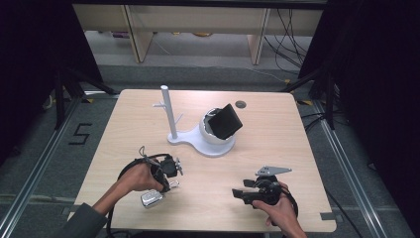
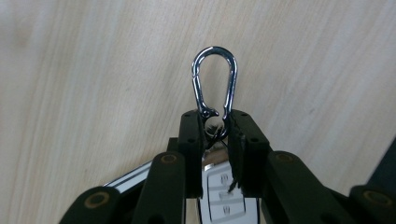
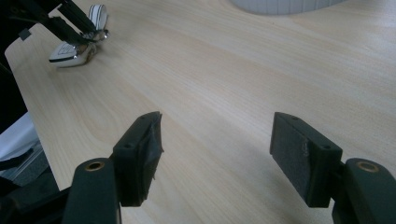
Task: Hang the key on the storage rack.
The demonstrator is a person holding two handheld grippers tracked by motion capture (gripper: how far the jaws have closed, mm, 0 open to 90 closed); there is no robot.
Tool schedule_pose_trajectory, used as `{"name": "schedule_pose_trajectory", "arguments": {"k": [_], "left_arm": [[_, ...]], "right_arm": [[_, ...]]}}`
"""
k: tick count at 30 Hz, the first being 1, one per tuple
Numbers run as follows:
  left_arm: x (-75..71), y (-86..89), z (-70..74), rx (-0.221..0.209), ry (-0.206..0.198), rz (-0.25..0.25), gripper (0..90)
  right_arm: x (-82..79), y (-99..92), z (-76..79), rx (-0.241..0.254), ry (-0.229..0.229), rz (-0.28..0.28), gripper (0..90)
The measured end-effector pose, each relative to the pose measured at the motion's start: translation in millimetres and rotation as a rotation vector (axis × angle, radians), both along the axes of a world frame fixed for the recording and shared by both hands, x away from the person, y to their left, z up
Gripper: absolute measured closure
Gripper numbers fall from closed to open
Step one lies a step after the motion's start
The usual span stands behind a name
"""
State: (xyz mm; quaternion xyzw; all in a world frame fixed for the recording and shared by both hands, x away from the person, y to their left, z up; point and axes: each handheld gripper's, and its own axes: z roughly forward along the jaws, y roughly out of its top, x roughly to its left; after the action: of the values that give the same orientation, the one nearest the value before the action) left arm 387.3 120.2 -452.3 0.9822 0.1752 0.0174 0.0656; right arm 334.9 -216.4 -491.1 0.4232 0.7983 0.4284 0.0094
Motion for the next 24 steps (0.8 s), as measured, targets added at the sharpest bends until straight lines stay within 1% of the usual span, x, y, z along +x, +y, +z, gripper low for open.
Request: {"name": "schedule_pose_trajectory", "arguments": {"k": [2, 3, 4, 5, 6, 7, 8, 9, 10, 11, 12, 13, 14, 15, 16, 17, 18, 19, 20, 21, 22, 23, 24], "left_arm": [[1.2, 5.7, 8.5, -0.014, -0.005, 0.015, 75.3], [2.9, 11.9, 18.2, -0.016, -0.03, 0.032, 75.3], [2.9, 11.9, 18.2, -0.016, -0.03, 0.032, 75.3], [3.7, 18.2, 29.4, -0.023, -0.047, 0.042, 75.3], [4.2, 21.4, 35.0, -0.026, -0.049, 0.047, 75.3], [4.9, 24.6, 40.6, -0.029, -0.058, 0.056, 75.3], [4.9, 24.6, 40.6, -0.029, -0.058, 0.056, 75.3], [6.0, 27.7, 46.2, -0.033, -0.071, 0.064, 75.3], [6.9, 30.5, 51.3, -0.034, -0.07, 0.068, 75.3], [7.7, 33.3, 56.5, -0.036, -0.08, 0.077, 75.3], [8.9, 36.2, 61.4, -0.04, -0.088, 0.084, 75.3], [12.3, 41.4, 70.5, -0.052, -0.105, 0.101, 75.3], [12.3, 41.4, 70.5, -0.052, -0.105, 0.101, 75.3], [15.5, 46.3, 79.4, -0.066, -0.107, 0.117, 75.3], [15.5, 46.3, 79.4, -0.066, -0.107, 0.117, 75.3], [17.1, 48.5, 83.8, -0.078, -0.123, 0.132, 75.3], [19.3, 50.5, 88.1, -0.077, -0.121, 0.136, 75.3], [22.8, 53.1, 96.6, -0.082, -0.14, 0.155, 75.3], [24.9, 54.1, 101.0, -0.081, -0.136, 0.158, 75.3], [26.8, 54.9, 105.6, -0.081, -0.146, 0.165, 75.3], [26.8, 54.9, 105.6, -0.081, -0.146, 0.165, 75.4], [28.5, 55.6, 109.6, -0.079, -0.156, 0.169, 75.4], [30.0, 56.0, 112.7, -0.078, -0.15, 0.172, 75.3]], "right_arm": [[-0.2, -0.1, -0.2, 0.003, 0.007, -0.002, 34.8], [-0.2, 0.2, -0.3, 0.009, 0.023, -0.007, 34.8], [0.1, -0.5, -0.5, 0.008, 0.013, -0.006, 34.9], [0.1, -0.5, -0.7, 0.008, 0.012, -0.005, 34.9], [0.2, -0.4, -1.0, 0.008, 0.016, -0.005, 34.8], [-0.2, 0.1, -1.2, 0.012, 0.032, -0.009, 34.8], [-0.2, 0.1, -1.2, 0.012, 0.032, -0.009, 34.8], [-0.9, 0.8, -1.2, 0.016, 0.042, -0.019, 34.8], [-0.9, 0.8, -1.2, 0.016, 0.042, -0.019, 34.8], [-1.1, 0.7, -0.9, 0.007, 0.043, -0.02, 34.8], [0.7, -0.3, -2.1, -0.001, 0.014, -0.005, 34.8], [-0.8, 0.4, -1.3, 0.002, 0.038, -0.017, 34.8], [-0.8, 0.4, -1.3, 0.002, 0.038, -0.017, 34.8], [0.3, -0.2, -2.3, 0.005, 0.029, -0.017, 34.8], [0.3, -0.2, -2.3, 0.005, 0.029, -0.017, 34.8], [1.1, -1.2, -2.4, -0.008, 0.013, -0.012, 34.8], [0.6, -0.8, -2.5, 0.002, 0.022, -0.013, 34.8], [0.6, -0.6, -2.3, 0.008, 0.032, -0.016, 34.8], [1.3, -0.8, -2.7, 0.005, 0.024, -0.014, 34.8], [1.0, -0.8, -2.6, 0.007, 0.027, -0.013, 34.8], [1.0, -0.8, -2.6, 0.007, 0.027, -0.013, 34.8], [1.0, -1.1, -2.8, 0.005, 0.023, -0.009, 34.8], [1.1, -0.9, -2.7, 0.006, 0.026, -0.011, 34.8]]}}
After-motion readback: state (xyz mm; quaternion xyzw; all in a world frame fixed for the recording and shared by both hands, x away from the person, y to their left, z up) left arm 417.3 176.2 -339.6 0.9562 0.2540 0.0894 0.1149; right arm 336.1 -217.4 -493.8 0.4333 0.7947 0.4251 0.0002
